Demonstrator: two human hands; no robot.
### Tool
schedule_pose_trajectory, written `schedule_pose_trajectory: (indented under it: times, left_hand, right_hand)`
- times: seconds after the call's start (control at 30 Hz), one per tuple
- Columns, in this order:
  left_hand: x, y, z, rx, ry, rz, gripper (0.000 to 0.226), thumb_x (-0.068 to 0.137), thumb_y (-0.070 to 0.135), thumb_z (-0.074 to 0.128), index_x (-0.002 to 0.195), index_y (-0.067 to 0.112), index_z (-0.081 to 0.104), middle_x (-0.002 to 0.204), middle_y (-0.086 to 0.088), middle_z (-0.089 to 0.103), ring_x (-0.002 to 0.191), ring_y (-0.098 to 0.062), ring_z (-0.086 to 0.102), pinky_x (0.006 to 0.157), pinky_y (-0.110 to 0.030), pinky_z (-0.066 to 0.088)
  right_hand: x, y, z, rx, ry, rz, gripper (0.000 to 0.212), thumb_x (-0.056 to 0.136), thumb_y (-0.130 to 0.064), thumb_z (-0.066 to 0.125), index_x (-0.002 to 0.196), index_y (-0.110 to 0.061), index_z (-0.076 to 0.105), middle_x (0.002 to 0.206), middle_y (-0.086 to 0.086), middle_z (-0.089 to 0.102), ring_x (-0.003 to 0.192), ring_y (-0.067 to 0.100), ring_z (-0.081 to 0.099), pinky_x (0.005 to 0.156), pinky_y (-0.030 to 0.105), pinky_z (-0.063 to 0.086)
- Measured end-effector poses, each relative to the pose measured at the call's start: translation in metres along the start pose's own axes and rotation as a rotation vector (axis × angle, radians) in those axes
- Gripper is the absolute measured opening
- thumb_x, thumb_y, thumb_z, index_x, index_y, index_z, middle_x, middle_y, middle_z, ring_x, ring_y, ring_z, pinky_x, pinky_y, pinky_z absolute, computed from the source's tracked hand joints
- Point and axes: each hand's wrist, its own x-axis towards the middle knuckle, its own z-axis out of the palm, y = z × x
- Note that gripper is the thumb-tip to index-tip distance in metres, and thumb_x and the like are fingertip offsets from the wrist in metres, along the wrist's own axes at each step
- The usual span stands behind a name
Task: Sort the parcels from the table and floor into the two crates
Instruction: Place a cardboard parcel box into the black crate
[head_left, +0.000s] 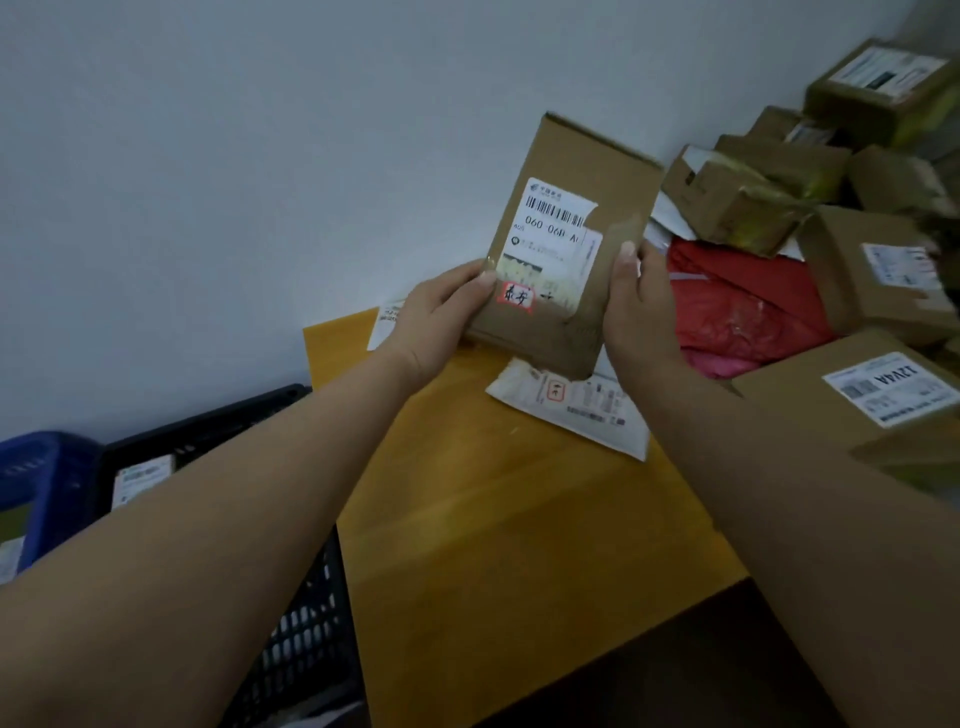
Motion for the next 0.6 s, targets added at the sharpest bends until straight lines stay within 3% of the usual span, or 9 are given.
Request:
schedule_pose_trajectory:
  times: [0.07, 0.2, 0.37, 0.47, 0.53, 0.6]
  left_hand:
    - [-0.004, 0.014, 0.005, -0.036, 0.000, 0.034, 0.027, 0.100, 0.035, 0.044, 0.117, 0.027, 0.064, 0.104, 0.009, 0.069, 0.091, -0.003, 0.065, 0.076, -0.029, 0.055]
    - [-0.015, 0.040, 0.010, -0.032, 0.008, 0.080, 0.027, 0.103, 0.027, 0.042, 0.121, 0.027, 0.062, 0.100, 0.012, 0.069, 0.082, 0.003, 0.064, 0.066, -0.018, 0.053]
    - [-0.032, 0.054, 0.009, -0.028, 0.053, 0.169, 0.032, 0.104, 0.023, 0.039, 0.129, 0.023, 0.059, 0.100, 0.006, 0.069, 0.078, 0.002, 0.062, 0.060, -0.020, 0.051]
    - [-0.043, 0.052, 0.004, 0.007, 0.082, 0.212, 0.033, 0.103, 0.026, 0.039, 0.125, 0.019, 0.062, 0.102, -0.001, 0.070, 0.085, -0.010, 0.063, 0.063, -0.038, 0.054]
    - [-0.054, 0.044, -0.004, 0.031, 0.099, 0.208, 0.033, 0.101, 0.030, 0.039, 0.121, 0.020, 0.064, 0.103, 0.002, 0.070, 0.090, -0.012, 0.065, 0.067, -0.036, 0.056]
    - [-0.066, 0.034, -0.015, 0.048, 0.108, 0.195, 0.034, 0.100, 0.032, 0.039, 0.121, 0.020, 0.064, 0.106, 0.004, 0.070, 0.097, -0.013, 0.066, 0.075, -0.035, 0.058]
  right_hand:
    - [-0.002, -0.016, -0.014, -0.009, 0.024, -0.042, 0.041, 0.106, -0.029, 0.034, 0.137, -0.005, 0.045, 0.125, 0.007, 0.061, 0.115, 0.019, 0.058, 0.099, 0.040, 0.048]
    - [-0.006, -0.043, -0.035, -0.024, 0.033, -0.132, 0.041, 0.105, -0.029, 0.035, 0.134, -0.001, 0.047, 0.124, 0.008, 0.062, 0.115, 0.018, 0.059, 0.098, 0.041, 0.048]
    - [-0.019, -0.061, -0.039, -0.068, 0.073, -0.203, 0.039, 0.106, -0.029, 0.032, 0.133, -0.007, 0.048, 0.107, -0.011, 0.063, 0.096, -0.008, 0.059, 0.089, 0.019, 0.049]
    - [-0.030, -0.064, -0.030, -0.099, 0.082, -0.202, 0.040, 0.106, -0.029, 0.030, 0.131, -0.006, 0.051, 0.106, -0.008, 0.063, 0.096, -0.002, 0.060, 0.088, 0.020, 0.049]
    - [-0.039, -0.061, -0.020, -0.114, 0.062, -0.174, 0.040, 0.106, -0.029, 0.030, 0.129, -0.005, 0.052, 0.106, -0.004, 0.065, 0.097, 0.005, 0.061, 0.088, 0.024, 0.049]
    - [-0.049, -0.055, -0.007, -0.141, 0.036, -0.152, 0.040, 0.107, -0.028, 0.029, 0.128, -0.004, 0.053, 0.101, -0.006, 0.064, 0.088, 0.000, 0.058, 0.085, 0.019, 0.047]
